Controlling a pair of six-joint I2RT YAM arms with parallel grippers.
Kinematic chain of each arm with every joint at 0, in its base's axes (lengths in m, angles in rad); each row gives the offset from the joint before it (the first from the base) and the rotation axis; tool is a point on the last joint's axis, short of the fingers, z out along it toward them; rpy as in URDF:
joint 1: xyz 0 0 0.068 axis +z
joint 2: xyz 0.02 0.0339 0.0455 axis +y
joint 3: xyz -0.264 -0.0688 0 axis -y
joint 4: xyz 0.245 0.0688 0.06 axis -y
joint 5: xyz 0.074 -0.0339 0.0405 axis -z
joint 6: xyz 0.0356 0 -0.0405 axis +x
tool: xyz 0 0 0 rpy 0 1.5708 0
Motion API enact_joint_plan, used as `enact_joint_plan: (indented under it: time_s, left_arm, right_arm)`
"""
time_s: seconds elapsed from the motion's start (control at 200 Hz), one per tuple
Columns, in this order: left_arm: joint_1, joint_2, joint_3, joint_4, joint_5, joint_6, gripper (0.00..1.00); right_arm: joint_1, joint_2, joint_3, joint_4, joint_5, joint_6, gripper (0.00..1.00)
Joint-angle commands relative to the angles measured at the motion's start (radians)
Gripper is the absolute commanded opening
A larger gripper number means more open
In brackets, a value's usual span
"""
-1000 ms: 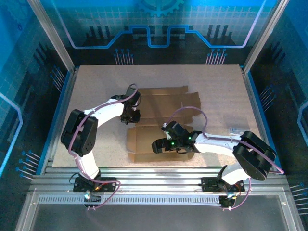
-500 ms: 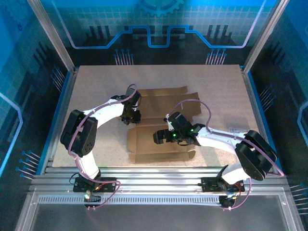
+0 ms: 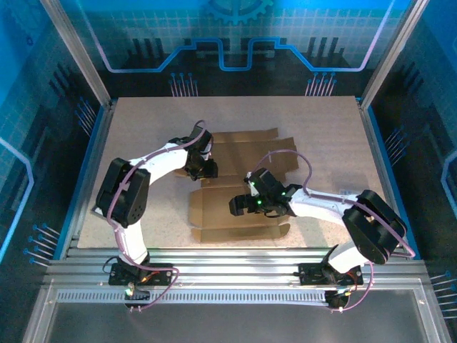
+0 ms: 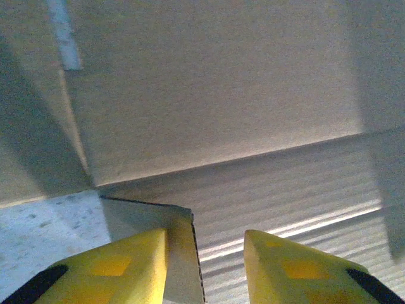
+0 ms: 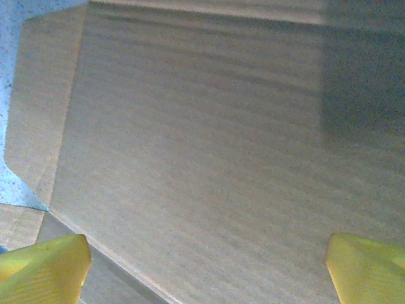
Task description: Fold the paper box
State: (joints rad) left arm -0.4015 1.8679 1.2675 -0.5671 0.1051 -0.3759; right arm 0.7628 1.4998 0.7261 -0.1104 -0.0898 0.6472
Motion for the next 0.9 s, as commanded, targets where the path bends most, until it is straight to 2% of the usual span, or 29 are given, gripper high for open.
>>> enact_joint_plan:
  time_s: [0.0, 0.53, 0.771, 0.896]
  left_arm:
    - [-0.004, 0.029, 0.004, 0.042, 0.076, -0.041, 0.38]
    - [-0.023, 0.066, -0.121, 0.160, 0.063, -0.114, 0.38]
    - [-0.023, 0.074, -0.180, 0.249, 0.042, -0.124, 0.38]
    - [-0.021, 0.056, -0.175, 0.244, 0.053, -0.127, 0.38]
  right_arm:
    - [-0.007, 0.016, -0.028, 0.017, -0.011, 0.014, 0.97]
    - [0.001, -0.005, -0.074, 0.072, -0.019, 0.048, 0.97]
    - [0.010, -0.067, -0.108, 0.112, -0.022, 0.060, 0.97]
    - [0.009, -0.101, -0.092, 0.091, -0.028, 0.037, 0.97]
